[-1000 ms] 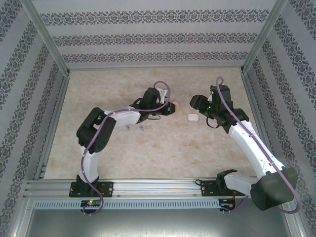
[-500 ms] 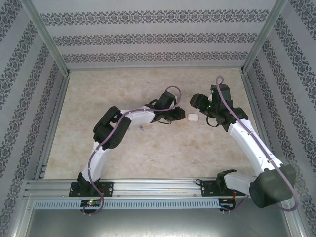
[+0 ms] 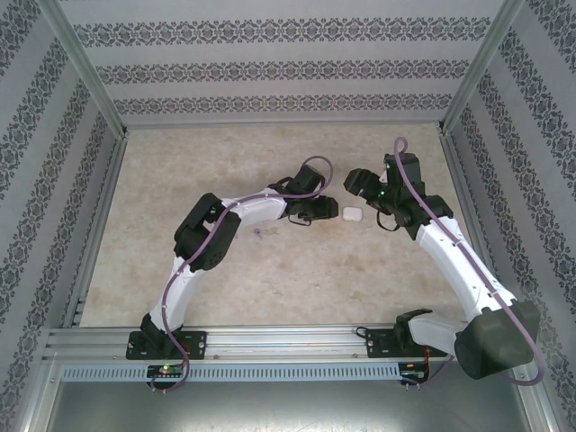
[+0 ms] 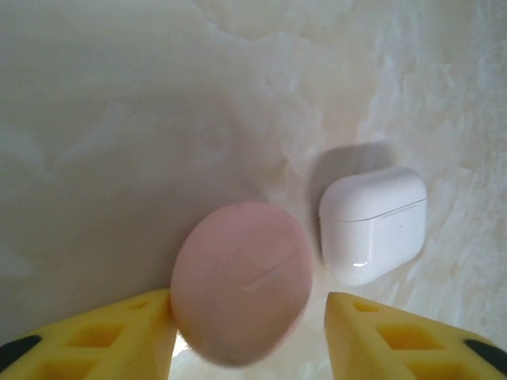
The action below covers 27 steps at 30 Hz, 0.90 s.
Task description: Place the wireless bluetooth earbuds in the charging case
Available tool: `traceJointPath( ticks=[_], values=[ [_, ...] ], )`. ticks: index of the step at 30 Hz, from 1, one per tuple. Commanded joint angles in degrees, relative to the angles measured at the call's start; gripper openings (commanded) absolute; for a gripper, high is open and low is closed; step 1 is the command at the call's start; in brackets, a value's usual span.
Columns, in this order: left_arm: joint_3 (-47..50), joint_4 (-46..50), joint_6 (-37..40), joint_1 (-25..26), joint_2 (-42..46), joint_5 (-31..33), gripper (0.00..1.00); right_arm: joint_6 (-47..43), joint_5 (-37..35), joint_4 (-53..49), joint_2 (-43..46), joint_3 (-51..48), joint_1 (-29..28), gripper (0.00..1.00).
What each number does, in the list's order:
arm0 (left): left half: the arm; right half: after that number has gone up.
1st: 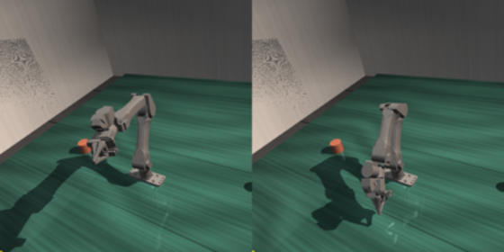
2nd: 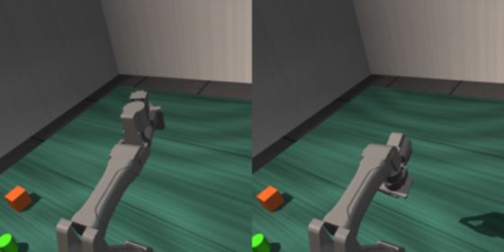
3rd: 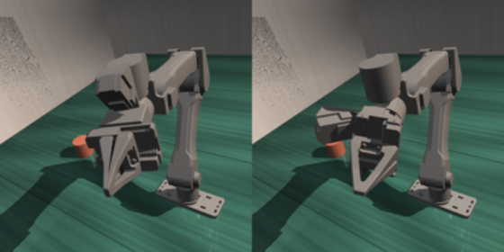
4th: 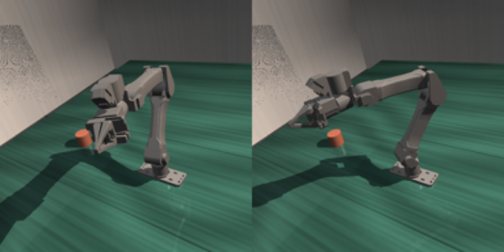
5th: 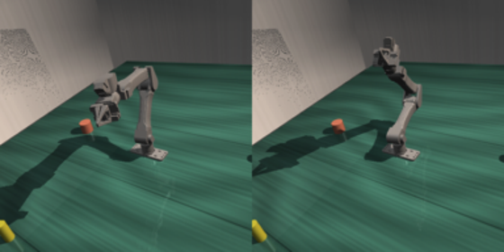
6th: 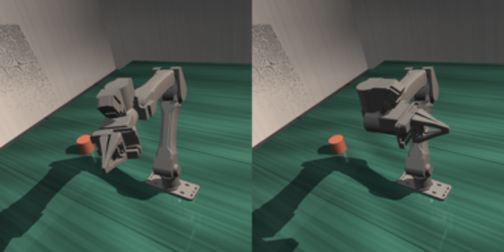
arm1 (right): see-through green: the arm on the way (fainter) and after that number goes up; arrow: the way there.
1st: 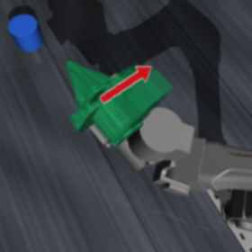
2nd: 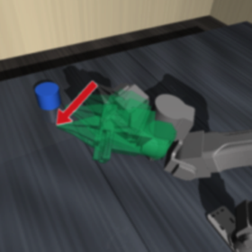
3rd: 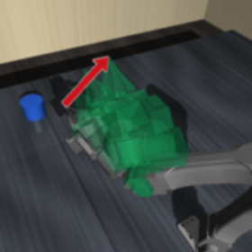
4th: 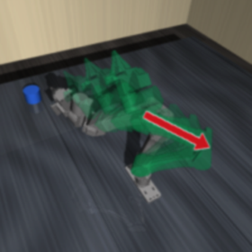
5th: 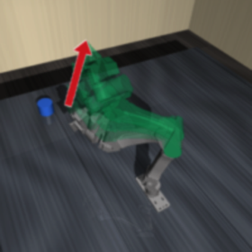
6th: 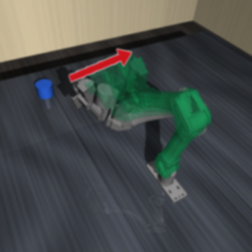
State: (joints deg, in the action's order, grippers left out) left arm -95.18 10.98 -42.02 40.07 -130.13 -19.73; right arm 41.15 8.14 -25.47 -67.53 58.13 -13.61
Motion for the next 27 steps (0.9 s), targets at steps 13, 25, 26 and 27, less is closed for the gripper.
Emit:
traceJointPath(
  ticks=[13, 25, 26, 27],
  values=[
    [9.31, 4.44, 11.78, -1.34, 22.00, 20.34, 0.59, -1.50, -5.25, -2.47, -1.63, 3.41, -4.23, 0.80],
    [28.78, -3.53, 16.77, -12.30, 49.22, 29.77, 0.63, -11.42, -9.00, -5.33, -25.05, 19.84, -19.41, 0.80],
    [30.03, -4.05, 16.88, -13.37, 50.97, 29.71, 0.64, -12.16, -9.45, -6.31, -27.02, 21.74, -20.27, 0.80],
    [31.30, -4.67, 17.05, -14.97, 52.76, 29.59, 0.64, -13.16, -9.73, -7.17, -29.24, 23.82, -21.19, 0.81]
  ],
)
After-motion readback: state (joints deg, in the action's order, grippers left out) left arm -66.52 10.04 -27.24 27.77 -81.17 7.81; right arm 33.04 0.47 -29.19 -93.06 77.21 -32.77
